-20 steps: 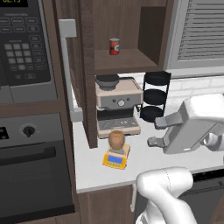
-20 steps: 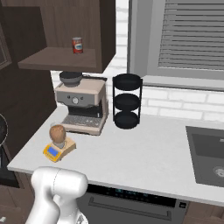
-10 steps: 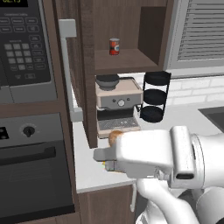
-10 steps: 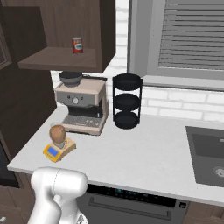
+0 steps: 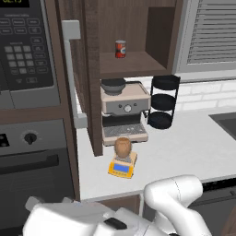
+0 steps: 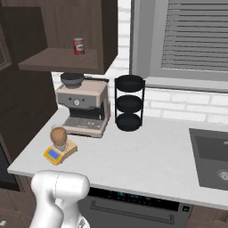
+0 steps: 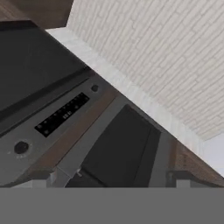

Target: Pick the honey bottle and place it on the digital scale for weighing, and close the cabinet.

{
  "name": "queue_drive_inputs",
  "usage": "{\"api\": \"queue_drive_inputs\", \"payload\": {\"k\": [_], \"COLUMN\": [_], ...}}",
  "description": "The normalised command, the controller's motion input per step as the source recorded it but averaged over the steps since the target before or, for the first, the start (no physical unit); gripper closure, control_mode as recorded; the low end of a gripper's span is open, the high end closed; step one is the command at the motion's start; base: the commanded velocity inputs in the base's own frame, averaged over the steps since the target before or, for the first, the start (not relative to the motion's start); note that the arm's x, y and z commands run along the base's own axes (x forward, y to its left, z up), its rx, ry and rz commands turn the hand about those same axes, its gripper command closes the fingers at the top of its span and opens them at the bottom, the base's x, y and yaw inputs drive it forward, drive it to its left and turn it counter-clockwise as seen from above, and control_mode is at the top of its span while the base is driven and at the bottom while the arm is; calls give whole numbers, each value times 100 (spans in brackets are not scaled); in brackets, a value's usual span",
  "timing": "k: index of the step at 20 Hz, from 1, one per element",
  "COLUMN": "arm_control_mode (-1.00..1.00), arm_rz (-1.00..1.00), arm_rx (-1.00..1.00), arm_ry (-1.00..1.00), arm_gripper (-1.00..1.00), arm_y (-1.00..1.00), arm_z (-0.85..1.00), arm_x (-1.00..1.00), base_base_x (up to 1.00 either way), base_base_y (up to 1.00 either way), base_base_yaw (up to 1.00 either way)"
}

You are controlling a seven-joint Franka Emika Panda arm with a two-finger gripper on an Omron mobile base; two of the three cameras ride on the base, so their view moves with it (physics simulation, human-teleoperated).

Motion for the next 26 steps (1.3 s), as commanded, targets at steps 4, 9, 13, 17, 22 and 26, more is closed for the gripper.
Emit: {"api": "queue_drive_inputs", "payload": {"k": [4, 9, 13, 17, 22, 26], "arm_control_mode": [-100, -100, -100, -100, -100, -100], "arm_rz": [-28, -13, 0, 0, 2, 0], "arm_rx": [21, 18, 19, 10, 19, 14], "arm_ry": [-34, -10, 0, 0, -4, -6], "arm_gripper": [-100, -100, -100, -100, -100, -100], "arm_y": [46, 1, -5, 0, 0, 11], "arm_z": [-42, -12, -13, -39, -36, -12], "arm_x": [8, 51, 60, 64, 38, 20], "base_base_x": [0, 0, 0, 0, 0, 0], "base_base_y": [0, 0, 0, 0, 0, 0], "base_base_yaw": [0, 0, 0, 0, 0, 0]}}
